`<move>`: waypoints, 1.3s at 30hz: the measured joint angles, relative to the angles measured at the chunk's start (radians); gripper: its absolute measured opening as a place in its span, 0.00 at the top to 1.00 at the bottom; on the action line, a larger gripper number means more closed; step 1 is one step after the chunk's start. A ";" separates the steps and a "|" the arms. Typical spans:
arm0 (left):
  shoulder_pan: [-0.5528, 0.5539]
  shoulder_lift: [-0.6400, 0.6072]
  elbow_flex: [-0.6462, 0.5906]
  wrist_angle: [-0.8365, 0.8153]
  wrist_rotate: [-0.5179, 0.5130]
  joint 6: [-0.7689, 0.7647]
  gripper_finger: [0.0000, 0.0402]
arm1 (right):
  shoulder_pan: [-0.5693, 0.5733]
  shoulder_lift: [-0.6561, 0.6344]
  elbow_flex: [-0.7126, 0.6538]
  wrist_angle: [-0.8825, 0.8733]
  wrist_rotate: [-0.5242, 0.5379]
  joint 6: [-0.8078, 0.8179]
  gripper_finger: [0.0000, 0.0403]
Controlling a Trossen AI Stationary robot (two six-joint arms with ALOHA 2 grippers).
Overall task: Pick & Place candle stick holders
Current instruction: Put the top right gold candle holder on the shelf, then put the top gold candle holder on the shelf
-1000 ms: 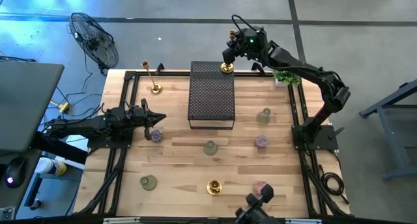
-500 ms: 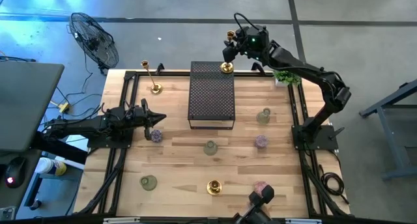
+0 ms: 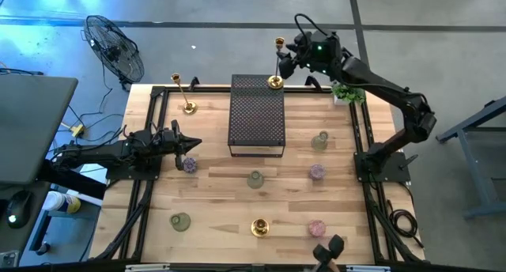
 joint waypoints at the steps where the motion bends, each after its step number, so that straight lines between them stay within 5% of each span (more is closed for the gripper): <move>1: 0.000 0.000 0.000 0.000 0.000 -0.003 1.00 | 0.000 -0.011 0.000 -0.036 -0.006 0.003 0.47; 6: 0.000 0.000 0.000 -0.003 0.000 -0.022 1.00 | 0.023 -0.069 0.000 -0.305 -0.010 -0.017 0.53; 11: 0.000 0.000 0.000 -0.007 0.002 -0.064 1.00 | 0.124 -0.159 -0.099 -0.437 0.133 -0.068 0.73; 16: 0.000 0.000 0.000 -0.008 -0.009 -0.129 1.00 | 0.192 -0.356 -0.442 -0.181 0.081 -0.052 0.97; 25: 0.000 0.102 0.069 -0.119 -0.229 -0.209 1.00 | 0.331 -0.597 -0.949 0.459 0.076 0.004 0.98; 34: 0.001 0.272 0.231 -0.280 -0.575 -0.265 0.97 | 0.398 -0.617 -1.089 0.706 0.079 -0.022 0.99; 39: 0.084 0.344 0.382 -0.386 -0.621 -0.266 0.86 | 0.413 -0.617 -1.089 0.719 0.079 -0.035 0.99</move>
